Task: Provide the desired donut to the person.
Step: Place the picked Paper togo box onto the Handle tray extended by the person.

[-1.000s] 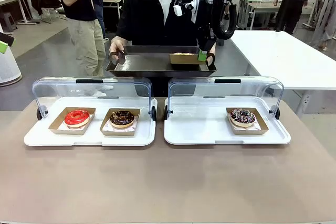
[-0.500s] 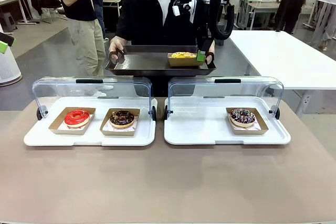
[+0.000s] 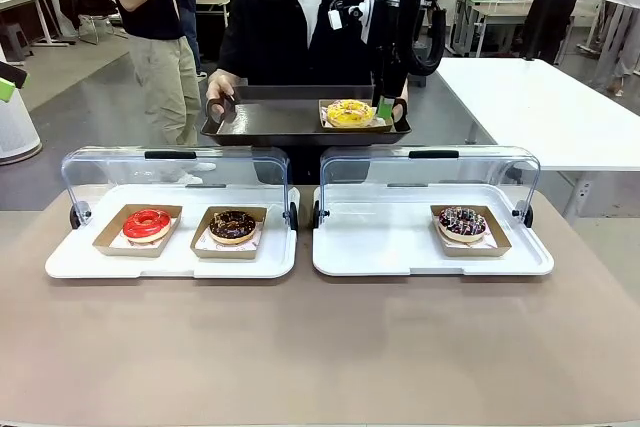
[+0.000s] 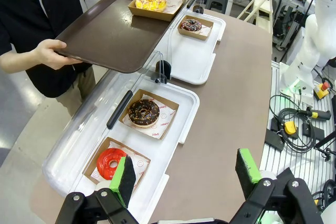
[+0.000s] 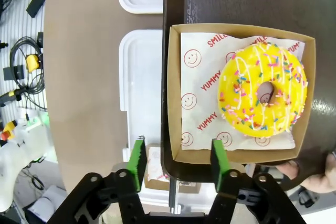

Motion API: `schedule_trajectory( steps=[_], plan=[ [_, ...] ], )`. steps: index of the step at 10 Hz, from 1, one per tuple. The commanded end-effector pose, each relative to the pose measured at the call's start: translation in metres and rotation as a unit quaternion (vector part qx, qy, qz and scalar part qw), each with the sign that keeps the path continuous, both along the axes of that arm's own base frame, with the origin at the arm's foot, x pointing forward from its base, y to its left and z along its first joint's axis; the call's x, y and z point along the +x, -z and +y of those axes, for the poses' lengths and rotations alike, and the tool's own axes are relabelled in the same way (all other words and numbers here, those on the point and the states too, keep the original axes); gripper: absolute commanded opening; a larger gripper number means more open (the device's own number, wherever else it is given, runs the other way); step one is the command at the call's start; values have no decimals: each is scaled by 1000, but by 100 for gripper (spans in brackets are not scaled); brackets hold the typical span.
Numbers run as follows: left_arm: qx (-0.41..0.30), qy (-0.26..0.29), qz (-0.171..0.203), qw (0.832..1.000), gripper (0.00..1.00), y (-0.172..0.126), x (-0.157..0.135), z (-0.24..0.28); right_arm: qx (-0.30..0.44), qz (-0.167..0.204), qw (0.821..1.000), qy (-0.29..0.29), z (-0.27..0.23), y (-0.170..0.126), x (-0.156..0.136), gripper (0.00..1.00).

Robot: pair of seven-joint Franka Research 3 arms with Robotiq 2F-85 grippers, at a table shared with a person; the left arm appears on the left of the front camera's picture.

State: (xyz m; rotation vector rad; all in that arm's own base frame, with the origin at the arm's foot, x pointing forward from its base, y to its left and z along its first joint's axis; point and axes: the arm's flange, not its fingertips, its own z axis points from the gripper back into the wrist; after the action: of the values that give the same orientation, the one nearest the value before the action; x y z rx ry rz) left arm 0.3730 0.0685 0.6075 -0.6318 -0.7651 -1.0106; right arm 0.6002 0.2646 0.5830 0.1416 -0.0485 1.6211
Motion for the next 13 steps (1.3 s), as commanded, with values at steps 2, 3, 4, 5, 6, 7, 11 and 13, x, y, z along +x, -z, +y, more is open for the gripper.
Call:
schedule_trajectory(
  steps=[2,3,4,5,6,7,11,13],
  plan=[
    [-9,2,-3,1000,100,-1,-1,-1,-12,3,1000,8,6,-10,6,100],
    [-9,2,-3,1000,100,-1,-1,-1,-12,3,1000,8,5,-10,6,100],
    [-9,2,-3,1000,100,-1,-1,-1,-12,4,1000,9,4,-10,6,100],
    [-9,2,-3,1000,100,-1,-1,-1,-11,5,1000,10,3,-10,5,100],
    [-9,2,-3,1000,100,-1,-1,-1,-8,5,1000,11,1,-12,3,100],
    [-9,2,-3,1000,100,-1,-1,-1,-8,1,1000,14,-2,-16,-4,100],
    [-9,2,-3,1000,100,-1,-1,-1,-1,-16,1000,16,-47,-39,-62,100],
    [-9,2,-3,1000,100,-1,-1,-1,14,-30,999,21,-77,-38,-83,100]
  ],
)
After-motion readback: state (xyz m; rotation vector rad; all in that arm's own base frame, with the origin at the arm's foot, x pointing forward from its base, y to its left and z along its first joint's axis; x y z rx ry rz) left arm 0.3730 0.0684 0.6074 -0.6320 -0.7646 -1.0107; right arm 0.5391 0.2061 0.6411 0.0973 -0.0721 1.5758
